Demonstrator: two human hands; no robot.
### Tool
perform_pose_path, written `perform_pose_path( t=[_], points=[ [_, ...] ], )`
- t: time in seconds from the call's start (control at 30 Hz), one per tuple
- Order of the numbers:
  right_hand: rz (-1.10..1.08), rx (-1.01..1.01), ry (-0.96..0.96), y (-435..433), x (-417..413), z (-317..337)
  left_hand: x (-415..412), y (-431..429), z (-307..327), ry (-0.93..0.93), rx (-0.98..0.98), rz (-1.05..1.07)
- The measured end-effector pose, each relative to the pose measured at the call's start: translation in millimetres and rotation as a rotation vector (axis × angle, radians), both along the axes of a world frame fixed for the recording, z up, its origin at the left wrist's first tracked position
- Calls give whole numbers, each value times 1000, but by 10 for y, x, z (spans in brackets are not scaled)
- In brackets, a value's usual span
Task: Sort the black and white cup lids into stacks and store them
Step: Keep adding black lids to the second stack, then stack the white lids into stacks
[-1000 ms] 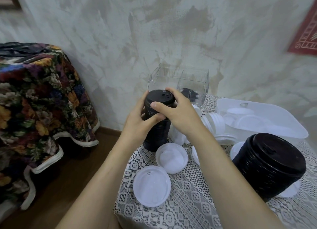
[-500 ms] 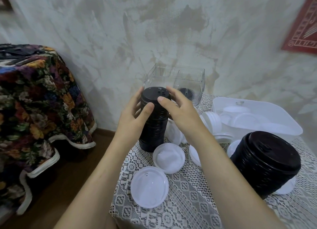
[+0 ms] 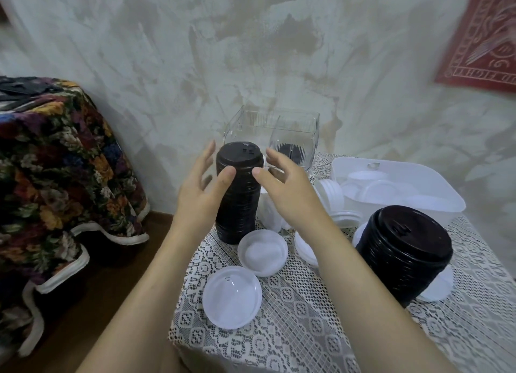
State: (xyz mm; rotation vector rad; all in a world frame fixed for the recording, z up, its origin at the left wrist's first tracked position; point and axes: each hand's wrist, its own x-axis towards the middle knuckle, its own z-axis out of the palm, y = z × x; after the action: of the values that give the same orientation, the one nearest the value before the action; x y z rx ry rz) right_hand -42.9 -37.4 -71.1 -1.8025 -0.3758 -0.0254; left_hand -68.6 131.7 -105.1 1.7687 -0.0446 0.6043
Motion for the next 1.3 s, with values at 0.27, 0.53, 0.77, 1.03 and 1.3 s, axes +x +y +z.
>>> perform_pose_path(
  t=[0.27,0.53,0.77,1.03,1.3],
  points=[
    [-11,-348,-95,-444,-701,-486,-558,-130,-155,-222,807,240],
    [109,-865,-299,-961,-1408,-722,-820,-367,-570,-95,1053,-94],
    [25,-1078,-192,-1673,-1775,-712,-808,-1072,-666,-157,1052,-270],
    [-181,-1060,-197,-2233,-1653,-753,-831,-1484,-644,72,815,-218],
    [-199,36,331,-2091,-1354,-715,-786,-1688,-591,413,13,-481]
  ],
)
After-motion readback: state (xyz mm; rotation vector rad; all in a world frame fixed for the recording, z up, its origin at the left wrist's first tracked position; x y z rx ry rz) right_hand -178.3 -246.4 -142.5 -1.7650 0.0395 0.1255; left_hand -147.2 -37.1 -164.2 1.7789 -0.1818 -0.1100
